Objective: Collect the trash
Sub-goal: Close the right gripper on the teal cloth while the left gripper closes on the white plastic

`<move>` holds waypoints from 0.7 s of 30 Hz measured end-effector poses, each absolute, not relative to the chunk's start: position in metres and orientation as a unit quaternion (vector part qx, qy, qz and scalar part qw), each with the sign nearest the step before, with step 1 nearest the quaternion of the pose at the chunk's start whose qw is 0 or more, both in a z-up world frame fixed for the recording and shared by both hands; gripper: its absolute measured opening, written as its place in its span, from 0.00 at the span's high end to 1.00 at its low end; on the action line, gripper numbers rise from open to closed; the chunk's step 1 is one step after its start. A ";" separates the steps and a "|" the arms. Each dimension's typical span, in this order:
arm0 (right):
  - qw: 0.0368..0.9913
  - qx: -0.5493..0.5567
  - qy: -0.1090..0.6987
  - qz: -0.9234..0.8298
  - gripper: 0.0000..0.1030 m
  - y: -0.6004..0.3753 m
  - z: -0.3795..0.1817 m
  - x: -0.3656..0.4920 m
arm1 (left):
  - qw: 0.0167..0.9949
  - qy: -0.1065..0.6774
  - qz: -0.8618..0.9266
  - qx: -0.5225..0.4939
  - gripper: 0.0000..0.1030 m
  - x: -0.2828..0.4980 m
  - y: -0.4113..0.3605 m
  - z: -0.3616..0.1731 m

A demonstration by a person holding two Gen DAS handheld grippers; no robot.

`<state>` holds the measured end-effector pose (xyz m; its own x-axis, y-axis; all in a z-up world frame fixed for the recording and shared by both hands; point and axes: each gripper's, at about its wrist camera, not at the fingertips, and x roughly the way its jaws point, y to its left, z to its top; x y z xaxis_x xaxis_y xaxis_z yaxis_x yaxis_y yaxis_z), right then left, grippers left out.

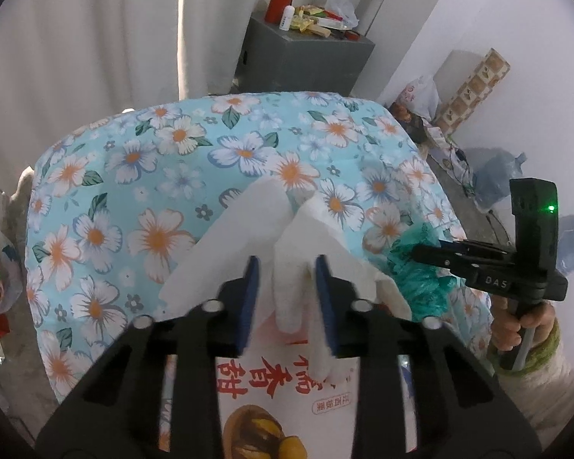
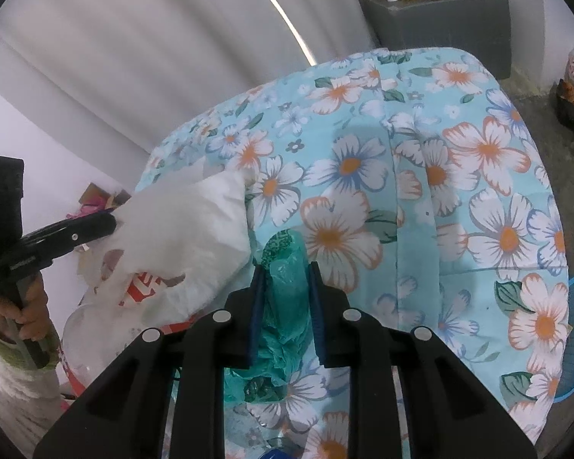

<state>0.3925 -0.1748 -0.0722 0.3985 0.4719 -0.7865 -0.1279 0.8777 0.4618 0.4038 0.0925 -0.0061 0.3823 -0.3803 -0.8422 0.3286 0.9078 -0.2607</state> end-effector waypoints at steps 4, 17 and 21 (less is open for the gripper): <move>0.821 0.169 0.513 0.185 0.79 -0.176 -0.070 0.389 | 0.834 0.507 -0.218 -0.023 0.96 0.402 0.091 -0.002; 0.834 0.190 0.483 0.188 0.80 -0.201 -0.046 0.370 | 0.863 0.428 -0.266 -0.037 1.00 0.384 0.076 0.037; 0.837 0.200 0.472 0.190 0.80 -0.209 -0.036 0.363 | 0.878 0.387 -0.281 -0.029 1.00 0.370 0.070 0.056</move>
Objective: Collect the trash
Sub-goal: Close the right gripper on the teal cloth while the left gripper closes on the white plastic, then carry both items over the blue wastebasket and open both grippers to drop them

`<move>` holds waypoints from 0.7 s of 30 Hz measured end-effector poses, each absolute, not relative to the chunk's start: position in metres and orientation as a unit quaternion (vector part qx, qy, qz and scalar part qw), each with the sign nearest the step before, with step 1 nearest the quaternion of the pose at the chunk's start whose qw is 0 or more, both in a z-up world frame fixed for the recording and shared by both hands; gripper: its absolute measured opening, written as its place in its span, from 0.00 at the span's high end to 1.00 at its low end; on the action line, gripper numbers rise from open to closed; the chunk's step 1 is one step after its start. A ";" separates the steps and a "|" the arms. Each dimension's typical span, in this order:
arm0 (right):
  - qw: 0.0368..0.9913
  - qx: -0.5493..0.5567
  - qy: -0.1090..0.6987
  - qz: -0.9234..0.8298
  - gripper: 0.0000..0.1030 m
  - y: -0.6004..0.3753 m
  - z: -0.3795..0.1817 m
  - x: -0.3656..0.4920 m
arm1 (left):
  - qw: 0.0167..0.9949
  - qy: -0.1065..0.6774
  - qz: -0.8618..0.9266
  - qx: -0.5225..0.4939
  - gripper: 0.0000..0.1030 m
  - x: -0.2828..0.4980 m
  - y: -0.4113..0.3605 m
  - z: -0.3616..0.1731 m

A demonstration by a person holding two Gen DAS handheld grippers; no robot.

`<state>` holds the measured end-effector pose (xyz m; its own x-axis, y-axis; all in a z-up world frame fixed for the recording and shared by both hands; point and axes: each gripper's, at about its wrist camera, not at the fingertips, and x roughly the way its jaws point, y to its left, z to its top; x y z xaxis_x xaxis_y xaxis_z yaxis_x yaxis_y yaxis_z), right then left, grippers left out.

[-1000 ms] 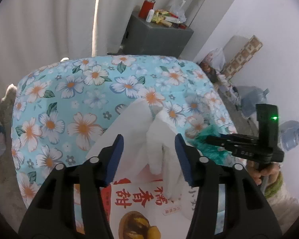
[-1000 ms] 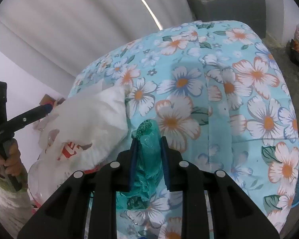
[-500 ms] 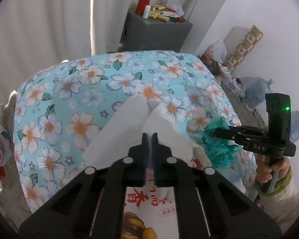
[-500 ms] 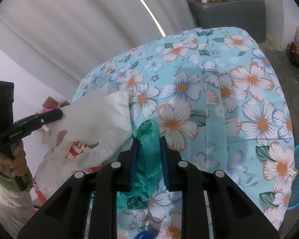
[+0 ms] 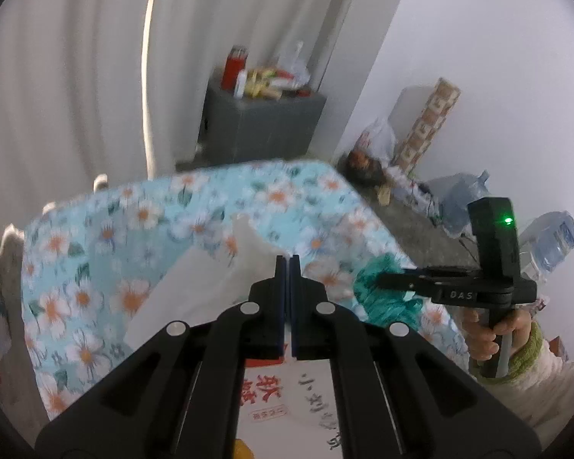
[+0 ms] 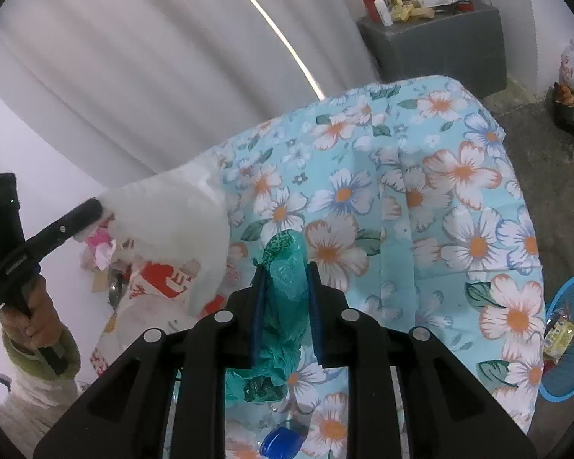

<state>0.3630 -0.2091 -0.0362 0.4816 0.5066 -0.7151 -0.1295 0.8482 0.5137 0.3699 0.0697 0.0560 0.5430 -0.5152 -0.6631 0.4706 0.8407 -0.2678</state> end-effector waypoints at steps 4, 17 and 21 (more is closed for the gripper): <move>0.842 0.210 0.459 0.190 0.81 -0.218 -0.026 0.354 | 0.891 0.347 -0.293 -0.027 1.00 0.357 0.066 0.075; 0.857 0.245 0.413 0.185 0.81 -0.253 0.008 0.324 | 0.917 0.230 -0.321 -0.051 1.00 0.309 0.072 0.132; 0.860 0.254 0.402 0.184 0.81 -0.261 0.015 0.312 | 0.921 0.214 -0.322 -0.055 1.00 0.297 0.073 0.147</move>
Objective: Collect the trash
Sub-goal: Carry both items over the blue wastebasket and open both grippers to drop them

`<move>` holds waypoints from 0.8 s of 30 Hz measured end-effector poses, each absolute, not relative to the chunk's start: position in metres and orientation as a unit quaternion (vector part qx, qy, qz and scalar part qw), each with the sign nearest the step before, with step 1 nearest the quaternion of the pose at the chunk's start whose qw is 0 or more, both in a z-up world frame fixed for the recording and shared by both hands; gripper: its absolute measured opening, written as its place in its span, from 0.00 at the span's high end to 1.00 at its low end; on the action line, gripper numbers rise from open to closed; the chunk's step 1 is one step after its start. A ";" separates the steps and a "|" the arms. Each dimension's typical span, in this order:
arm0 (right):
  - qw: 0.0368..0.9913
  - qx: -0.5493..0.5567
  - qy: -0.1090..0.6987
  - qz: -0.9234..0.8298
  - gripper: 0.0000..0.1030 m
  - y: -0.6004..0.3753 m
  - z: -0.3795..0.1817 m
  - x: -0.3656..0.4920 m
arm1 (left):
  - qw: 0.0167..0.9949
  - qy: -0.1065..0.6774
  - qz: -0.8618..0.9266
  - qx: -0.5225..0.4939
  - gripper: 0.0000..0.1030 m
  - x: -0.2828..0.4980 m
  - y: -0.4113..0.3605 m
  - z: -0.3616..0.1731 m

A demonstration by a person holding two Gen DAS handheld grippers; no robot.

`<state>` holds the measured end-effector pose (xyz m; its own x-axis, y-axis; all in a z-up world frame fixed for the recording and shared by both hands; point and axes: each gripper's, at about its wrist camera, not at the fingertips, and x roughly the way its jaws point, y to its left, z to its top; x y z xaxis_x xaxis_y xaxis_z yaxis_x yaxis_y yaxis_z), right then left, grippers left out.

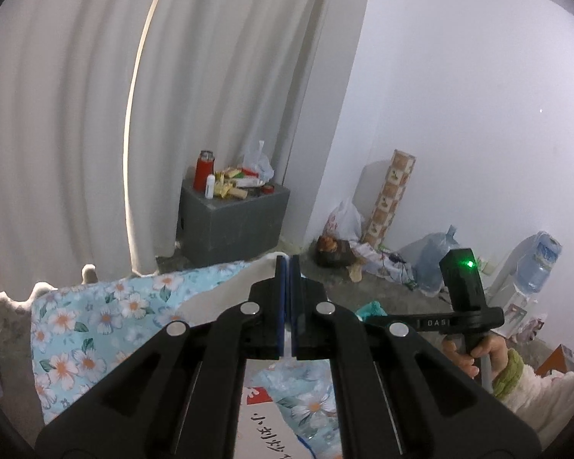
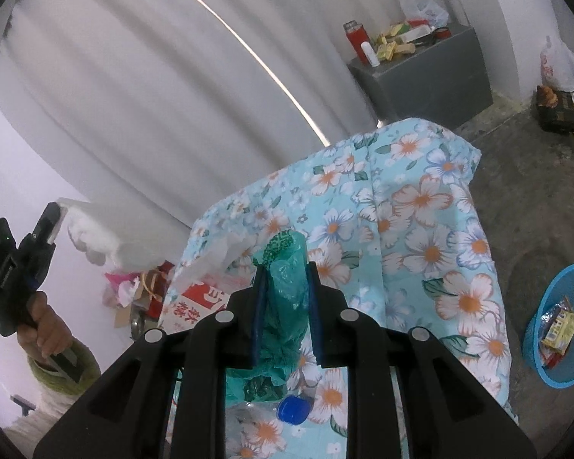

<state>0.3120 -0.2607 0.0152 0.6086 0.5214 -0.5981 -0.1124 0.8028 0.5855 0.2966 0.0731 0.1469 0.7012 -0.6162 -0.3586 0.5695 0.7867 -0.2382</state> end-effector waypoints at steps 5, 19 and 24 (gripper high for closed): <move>0.868 0.257 0.386 0.178 0.81 -0.271 0.025 0.294 | 0.923 0.203 -0.323 -0.052 1.00 0.276 0.071 0.161; 0.880 0.300 0.344 0.131 0.81 -0.331 0.036 0.216 | 0.911 0.200 -0.359 -0.041 1.00 0.215 0.028 0.176; 0.882 0.324 0.327 0.098 0.81 -0.362 0.030 0.181 | 0.893 0.211 -0.396 -0.035 1.00 0.208 -0.011 0.171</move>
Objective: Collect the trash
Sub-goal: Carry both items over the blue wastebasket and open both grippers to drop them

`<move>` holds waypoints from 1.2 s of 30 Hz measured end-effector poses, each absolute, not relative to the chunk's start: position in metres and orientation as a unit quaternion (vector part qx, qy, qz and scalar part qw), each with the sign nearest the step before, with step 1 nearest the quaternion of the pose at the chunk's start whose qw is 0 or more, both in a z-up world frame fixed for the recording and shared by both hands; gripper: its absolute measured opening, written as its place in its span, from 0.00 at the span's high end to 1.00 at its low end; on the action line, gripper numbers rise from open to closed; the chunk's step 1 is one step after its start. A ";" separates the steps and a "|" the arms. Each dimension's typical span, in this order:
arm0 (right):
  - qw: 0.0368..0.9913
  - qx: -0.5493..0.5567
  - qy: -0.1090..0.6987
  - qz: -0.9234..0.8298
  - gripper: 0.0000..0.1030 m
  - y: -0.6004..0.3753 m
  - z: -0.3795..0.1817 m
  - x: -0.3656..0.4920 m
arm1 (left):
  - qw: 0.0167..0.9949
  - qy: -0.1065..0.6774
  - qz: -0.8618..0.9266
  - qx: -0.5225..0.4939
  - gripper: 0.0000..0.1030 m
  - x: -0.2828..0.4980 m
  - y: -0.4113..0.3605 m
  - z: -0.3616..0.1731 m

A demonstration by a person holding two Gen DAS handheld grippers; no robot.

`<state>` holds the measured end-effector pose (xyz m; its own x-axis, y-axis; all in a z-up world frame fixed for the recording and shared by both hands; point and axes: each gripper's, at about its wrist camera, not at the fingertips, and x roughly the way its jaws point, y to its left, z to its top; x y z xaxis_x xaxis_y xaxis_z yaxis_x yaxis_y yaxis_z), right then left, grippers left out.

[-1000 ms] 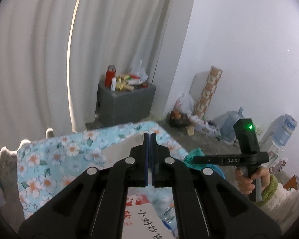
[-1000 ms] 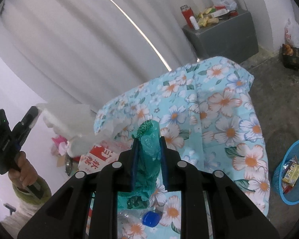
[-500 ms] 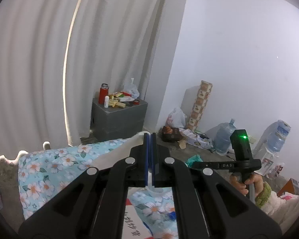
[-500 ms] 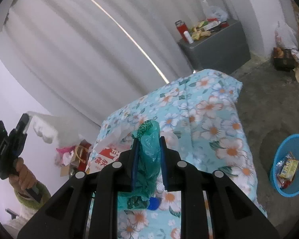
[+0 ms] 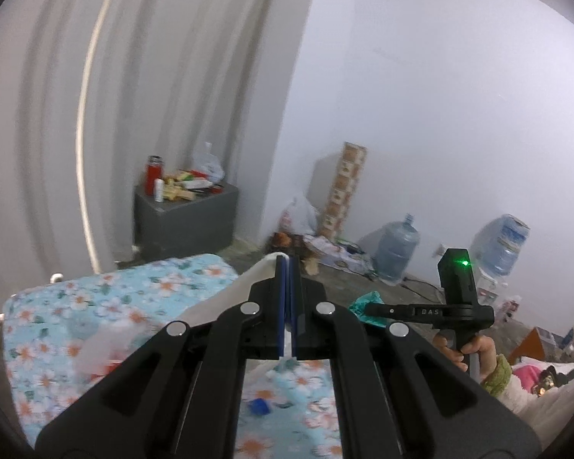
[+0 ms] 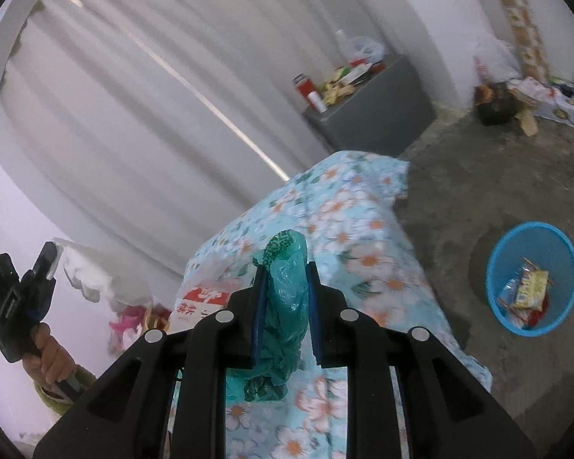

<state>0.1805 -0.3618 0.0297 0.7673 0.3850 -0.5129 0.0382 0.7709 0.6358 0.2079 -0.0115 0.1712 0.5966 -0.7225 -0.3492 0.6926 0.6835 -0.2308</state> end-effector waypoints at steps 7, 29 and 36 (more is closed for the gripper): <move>0.884 0.358 0.301 0.001 0.81 -0.446 0.009 0.128 | 0.855 0.258 -0.450 -0.021 1.00 0.219 -0.109 0.156; 0.781 0.429 0.399 -0.217 0.71 -0.618 -0.225 0.155 | 0.734 0.491 -0.435 0.177 0.91 0.325 -0.493 -0.113; 0.740 0.459 0.438 -0.224 0.50 -0.631 -0.283 0.175 | 0.749 0.515 -0.366 0.198 0.55 0.355 -0.505 -0.160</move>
